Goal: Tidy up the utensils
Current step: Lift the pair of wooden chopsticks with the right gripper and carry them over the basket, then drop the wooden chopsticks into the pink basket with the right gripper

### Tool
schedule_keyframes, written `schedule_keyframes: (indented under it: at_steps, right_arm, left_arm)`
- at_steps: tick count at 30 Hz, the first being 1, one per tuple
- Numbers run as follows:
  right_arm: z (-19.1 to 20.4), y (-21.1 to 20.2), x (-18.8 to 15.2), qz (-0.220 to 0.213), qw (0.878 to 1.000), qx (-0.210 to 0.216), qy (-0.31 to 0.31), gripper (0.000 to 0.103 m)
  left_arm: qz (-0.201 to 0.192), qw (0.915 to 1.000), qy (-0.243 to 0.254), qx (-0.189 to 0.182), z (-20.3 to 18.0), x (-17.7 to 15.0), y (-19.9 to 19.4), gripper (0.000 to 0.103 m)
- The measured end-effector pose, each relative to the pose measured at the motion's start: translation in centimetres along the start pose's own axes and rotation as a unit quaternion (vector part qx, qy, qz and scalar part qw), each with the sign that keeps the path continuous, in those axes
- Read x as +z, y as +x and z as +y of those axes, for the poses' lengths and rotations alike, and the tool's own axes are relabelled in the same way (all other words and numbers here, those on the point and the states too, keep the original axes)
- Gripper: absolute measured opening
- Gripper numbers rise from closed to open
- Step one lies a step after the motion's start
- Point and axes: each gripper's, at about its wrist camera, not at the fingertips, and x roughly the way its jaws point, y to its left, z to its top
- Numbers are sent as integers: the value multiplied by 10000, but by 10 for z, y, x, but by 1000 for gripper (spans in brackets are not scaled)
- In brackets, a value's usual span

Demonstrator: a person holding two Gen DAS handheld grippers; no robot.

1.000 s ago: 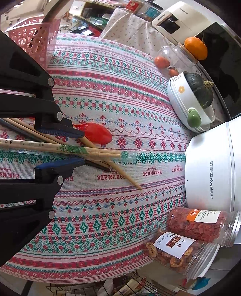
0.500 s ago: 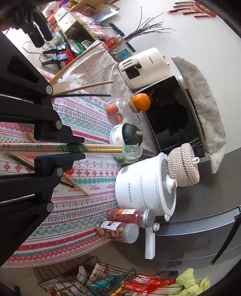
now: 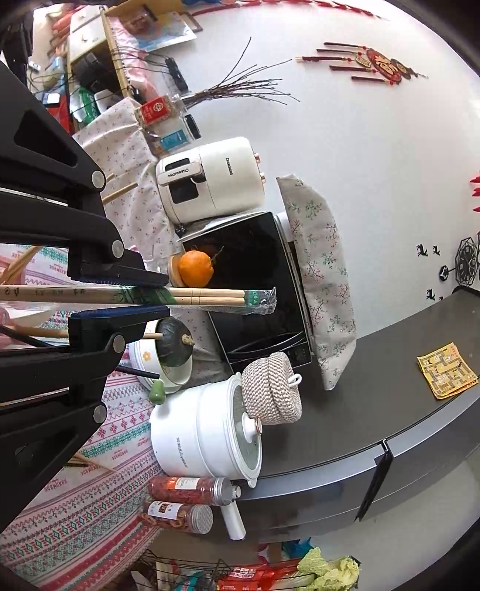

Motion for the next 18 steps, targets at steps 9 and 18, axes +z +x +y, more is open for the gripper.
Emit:
schedule_keyframes:
  at_steps: [9, 18]
  right_arm:
    - [35, -1, -35, -263, 9969, -133, -727, 12]
    - [5, -40, 15, -60, 9972, 123, -730, 65]
  left_arm:
    - [64, 10000, -49, 52, 10, 1, 2, 83]
    - [15, 9997, 227, -70, -11, -3, -6, 83]
